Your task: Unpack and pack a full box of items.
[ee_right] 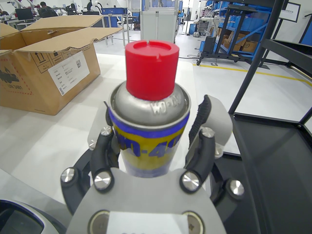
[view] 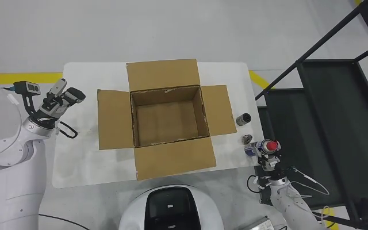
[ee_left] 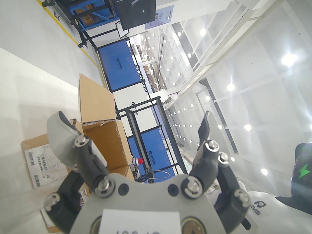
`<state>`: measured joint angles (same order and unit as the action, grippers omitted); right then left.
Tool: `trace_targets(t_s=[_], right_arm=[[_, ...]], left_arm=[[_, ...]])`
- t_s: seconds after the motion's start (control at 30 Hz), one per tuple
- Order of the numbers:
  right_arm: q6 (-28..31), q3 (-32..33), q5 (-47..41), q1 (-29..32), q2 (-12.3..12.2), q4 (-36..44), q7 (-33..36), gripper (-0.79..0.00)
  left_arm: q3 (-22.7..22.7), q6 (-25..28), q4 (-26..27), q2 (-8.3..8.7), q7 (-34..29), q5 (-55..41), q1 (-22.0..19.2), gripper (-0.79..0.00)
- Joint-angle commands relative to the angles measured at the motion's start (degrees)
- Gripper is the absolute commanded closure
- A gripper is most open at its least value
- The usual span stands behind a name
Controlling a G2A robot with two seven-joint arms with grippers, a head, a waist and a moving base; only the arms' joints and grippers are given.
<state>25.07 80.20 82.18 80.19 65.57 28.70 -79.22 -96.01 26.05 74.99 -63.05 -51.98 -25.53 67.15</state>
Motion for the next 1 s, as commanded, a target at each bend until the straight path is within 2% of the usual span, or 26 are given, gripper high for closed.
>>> trace_targets(t_s=[0.0,0.37,0.77,0.97], right_arm=[[0.1,-0.3,-0.5,0.3,-0.1,0.2,0.1,-0.785],[0.8,-1.0,-4.5,5.4,-1.2,6.3,0.8,-0.785],[-2.7,1.1,-7.6,16.8,-3.8,19.3,-2.7,-0.785],[-0.1,1.0,-7.9,17.0,-4.4,19.9,-0.1,-0.785]], left_arm=[[0.0,0.0,0.0,0.00,0.0,0.0,0.0,-0.785],[0.0,0.0,0.0,0.00,0.0,0.0,0.0,-0.785],[0.0,0.0,0.0,0.00,0.0,0.0,0.0,-0.785],[0.0,0.0,0.0,0.00,0.0,0.0,0.0,-0.785]])
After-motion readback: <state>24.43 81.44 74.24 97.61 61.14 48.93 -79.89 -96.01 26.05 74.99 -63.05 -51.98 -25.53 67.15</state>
